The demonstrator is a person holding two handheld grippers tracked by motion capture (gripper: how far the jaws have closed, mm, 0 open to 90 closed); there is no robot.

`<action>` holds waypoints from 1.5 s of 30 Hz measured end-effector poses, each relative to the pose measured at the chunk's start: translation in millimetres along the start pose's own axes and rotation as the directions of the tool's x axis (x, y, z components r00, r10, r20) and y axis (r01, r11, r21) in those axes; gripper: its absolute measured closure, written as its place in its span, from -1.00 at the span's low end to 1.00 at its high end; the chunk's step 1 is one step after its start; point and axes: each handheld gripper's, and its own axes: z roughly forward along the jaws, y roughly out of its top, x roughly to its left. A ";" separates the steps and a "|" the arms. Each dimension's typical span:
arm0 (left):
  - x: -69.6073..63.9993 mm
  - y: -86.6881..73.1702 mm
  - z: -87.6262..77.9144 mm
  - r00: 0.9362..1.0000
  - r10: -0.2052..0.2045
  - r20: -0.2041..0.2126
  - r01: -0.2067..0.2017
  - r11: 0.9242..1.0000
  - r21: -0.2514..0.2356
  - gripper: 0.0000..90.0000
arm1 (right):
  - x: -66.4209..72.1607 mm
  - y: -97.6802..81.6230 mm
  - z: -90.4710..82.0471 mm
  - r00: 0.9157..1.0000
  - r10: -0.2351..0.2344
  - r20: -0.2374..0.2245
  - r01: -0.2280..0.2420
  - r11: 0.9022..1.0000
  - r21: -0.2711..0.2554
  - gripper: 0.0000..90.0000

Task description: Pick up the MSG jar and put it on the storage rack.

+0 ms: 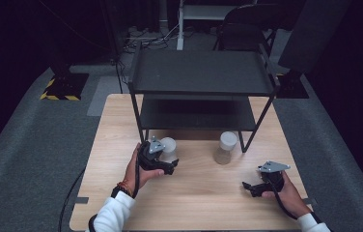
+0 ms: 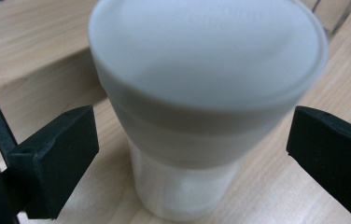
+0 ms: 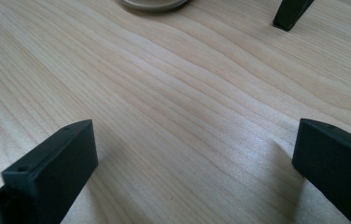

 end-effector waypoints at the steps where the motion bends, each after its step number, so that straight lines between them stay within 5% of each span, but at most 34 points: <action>1: 0.3 0.0 1.1 1.000 0.000 -0.001 0.000 1.000 -0.004 -0.94 | 0.0 0.0 0.0 1.000 0.000 0.000 0.000 1.000 0.000 -1.00; 9: 5.7 -2.1 9.4 1.000 -0.018 -0.002 0.018 1.000 -0.018 -0.71 | 0.0 0.0 0.0 1.000 0.000 0.000 0.000 1.000 0.000 -1.00; 12: 9.9 -5.6 12.3 0.999 -0.053 0.012 0.053 0.998 -0.038 -0.62 | 0.0 0.0 0.0 1.000 0.000 0.000 0.000 1.000 0.000 -1.00; 21: 4.9 -7.7 16.4 1.000 -0.020 0.004 0.020 0.997 -0.071 -0.26 | -0.1 0.0 0.0 1.000 0.000 0.000 0.000 1.000 0.000 -1.00; 45: 2.6 4.7 -2.1 0.999 -0.007 0.041 0.010 0.996 -0.085 -0.23 | -0.2 0.1 0.0 1.000 0.000 -0.001 0.000 1.000 0.000 -1.00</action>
